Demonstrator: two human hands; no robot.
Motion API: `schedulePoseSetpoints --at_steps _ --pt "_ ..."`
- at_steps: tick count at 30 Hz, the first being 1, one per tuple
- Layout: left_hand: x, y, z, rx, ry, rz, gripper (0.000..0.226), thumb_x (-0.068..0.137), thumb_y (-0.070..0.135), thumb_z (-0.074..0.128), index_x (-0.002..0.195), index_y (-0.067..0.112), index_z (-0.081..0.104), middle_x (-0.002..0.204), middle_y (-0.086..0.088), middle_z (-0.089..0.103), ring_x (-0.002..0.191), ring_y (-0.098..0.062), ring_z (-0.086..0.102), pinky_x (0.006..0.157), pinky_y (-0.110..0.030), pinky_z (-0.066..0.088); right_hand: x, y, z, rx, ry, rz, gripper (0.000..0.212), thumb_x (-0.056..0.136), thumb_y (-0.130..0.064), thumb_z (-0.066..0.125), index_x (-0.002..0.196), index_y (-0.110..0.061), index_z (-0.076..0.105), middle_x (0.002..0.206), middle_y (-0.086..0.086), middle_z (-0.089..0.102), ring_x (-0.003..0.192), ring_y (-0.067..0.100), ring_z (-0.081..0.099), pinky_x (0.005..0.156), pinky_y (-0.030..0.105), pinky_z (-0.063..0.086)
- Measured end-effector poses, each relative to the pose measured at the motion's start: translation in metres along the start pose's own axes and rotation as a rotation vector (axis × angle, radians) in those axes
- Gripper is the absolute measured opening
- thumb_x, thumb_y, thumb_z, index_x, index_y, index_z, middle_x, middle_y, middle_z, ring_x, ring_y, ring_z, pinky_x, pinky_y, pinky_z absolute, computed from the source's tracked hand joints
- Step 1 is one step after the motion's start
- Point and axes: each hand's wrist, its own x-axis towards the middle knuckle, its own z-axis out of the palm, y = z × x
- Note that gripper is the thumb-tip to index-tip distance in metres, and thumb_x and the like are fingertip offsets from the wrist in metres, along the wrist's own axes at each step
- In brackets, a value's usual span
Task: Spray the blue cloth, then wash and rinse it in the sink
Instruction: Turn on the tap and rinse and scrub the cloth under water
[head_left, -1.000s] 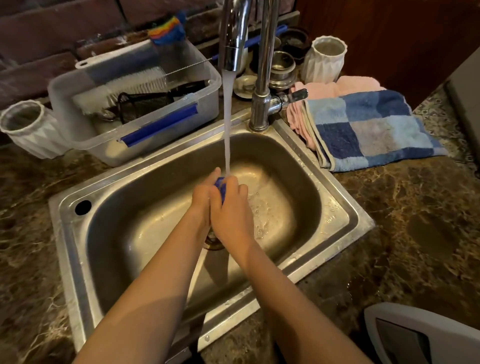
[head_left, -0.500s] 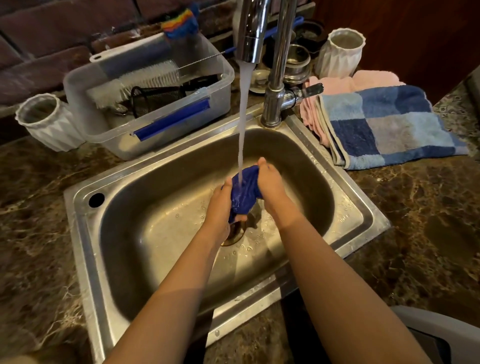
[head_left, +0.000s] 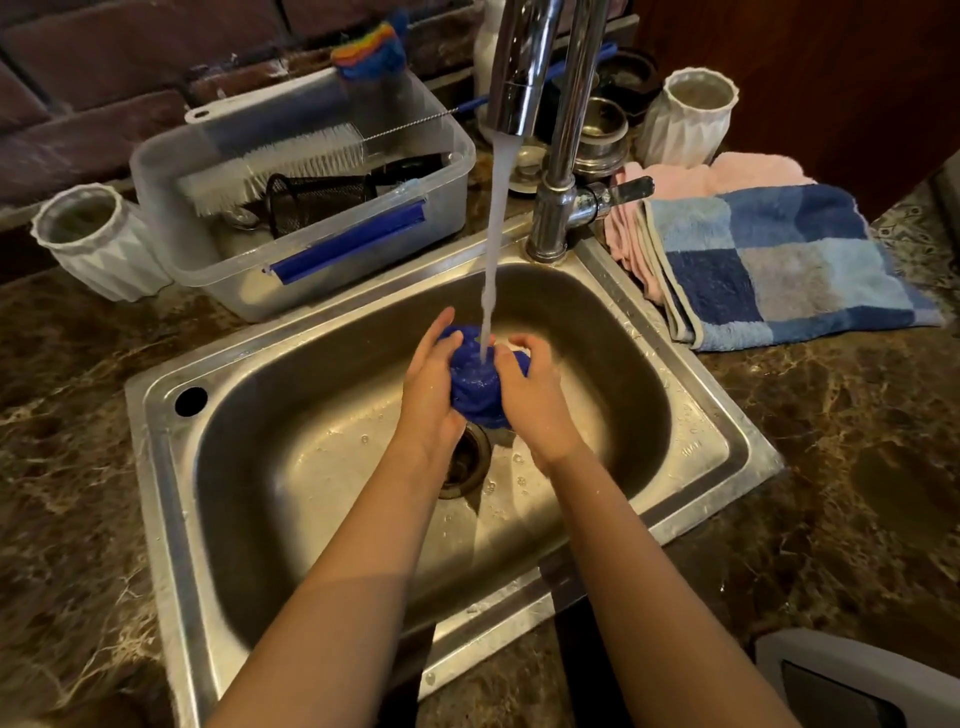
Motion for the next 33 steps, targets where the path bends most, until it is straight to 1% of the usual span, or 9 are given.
schedulePoseSetpoints --at_steps 4,9,13,17,23,25,28,30,33 --pt "-0.003 -0.006 0.002 -0.012 0.05 0.009 0.028 0.09 0.032 0.055 0.115 0.019 0.058 0.114 -0.009 0.06 0.093 -0.019 0.065 0.071 -0.031 0.056 -0.017 0.003 0.015 -0.174 0.054 -0.299 0.038 0.088 -0.038 0.056 0.12 -0.03 0.039 0.126 -0.005 0.037 0.103 0.009 0.053 0.077 0.018 0.054" --pt "-0.004 -0.011 0.006 0.114 0.187 0.025 0.027 0.088 0.043 0.055 0.094 0.017 0.062 0.089 -0.004 0.067 0.086 -0.019 0.067 0.082 -0.034 0.054 -0.004 0.008 0.022 -0.276 0.134 -0.306 0.022 0.092 -0.045 0.046 0.101 -0.026 0.053 0.098 -0.005 0.061 0.085 0.009 0.06 0.077 0.029 0.056" --pt "-0.002 -0.012 0.008 0.137 0.228 0.084 0.029 0.091 0.037 0.052 0.094 0.01 0.063 0.076 -0.003 0.064 0.07 -0.016 0.064 0.064 -0.027 0.052 0.003 0.004 0.024 -0.276 0.187 -0.291 0.03 0.096 -0.043 0.035 0.093 -0.021 0.056 0.081 -0.006 0.062 0.073 0.008 0.061 0.07 0.026 0.054" --pt "-0.003 -0.011 0.012 0.174 0.223 0.118 0.025 0.093 0.032 0.05 0.079 0.013 0.059 0.07 -0.003 0.061 0.065 -0.015 0.062 0.063 -0.027 0.051 0.014 0.003 0.022 -0.214 0.198 -0.182 0.032 0.099 -0.035 0.033 0.082 -0.019 0.056 0.068 -0.01 0.052 0.066 0.005 0.053 0.067 0.024 0.045" --pt "-0.003 -0.01 0.013 0.243 0.175 0.124 0.018 0.092 0.031 0.052 0.082 0.019 0.06 0.076 -0.002 0.061 0.07 -0.014 0.062 0.069 -0.028 0.053 0.032 0.004 0.016 -0.058 0.108 0.078 0.032 0.097 -0.034 0.038 0.078 -0.015 0.056 0.077 0.003 0.059 0.073 0.016 0.058 0.075 0.031 0.05" --pt "-0.003 -0.012 0.012 0.293 0.147 0.14 0.019 0.091 0.035 0.053 0.082 0.019 0.06 0.074 -0.001 0.06 0.067 -0.014 0.06 0.067 -0.027 0.052 0.037 0.003 0.011 -0.022 0.044 0.217 0.036 0.097 -0.04 0.035 0.084 -0.015 0.056 0.086 0.008 0.061 0.081 0.021 0.061 0.08 0.035 0.051" --pt "-0.003 -0.019 0.004 0.344 0.095 0.147 0.015 0.09 0.035 0.055 0.086 0.021 0.057 0.081 0.0 0.062 0.074 -0.015 0.063 0.075 -0.032 0.054 0.039 -0.005 -0.002 0.02 -0.019 0.314 0.053 0.097 -0.052 0.021 0.097 -0.011 0.056 0.077 0.006 0.06 0.075 0.018 0.059 0.075 0.031 0.049" --pt "-0.001 -0.02 -0.001 0.335 0.103 0.118 0.012 0.088 0.033 0.059 0.091 0.021 0.055 0.088 -0.002 0.064 0.081 -0.018 0.065 0.08 -0.037 0.054 0.036 -0.008 -0.008 -0.069 -0.015 0.201 0.048 0.097 -0.051 0.02 0.089 -0.016 0.052 0.076 0.003 0.056 0.076 0.018 0.057 0.078 0.034 0.046" --pt "0.007 -0.017 -0.006 0.387 0.195 0.094 0.016 0.09 0.033 0.055 0.086 0.018 0.054 0.084 -0.004 0.064 0.078 -0.019 0.063 0.079 -0.036 0.053 0.015 -0.008 -0.002 -0.353 -0.038 -0.145 0.032 0.096 -0.045 0.033 0.094 -0.018 0.049 0.08 0.0 0.056 0.071 0.015 0.054 0.066 0.029 0.043"
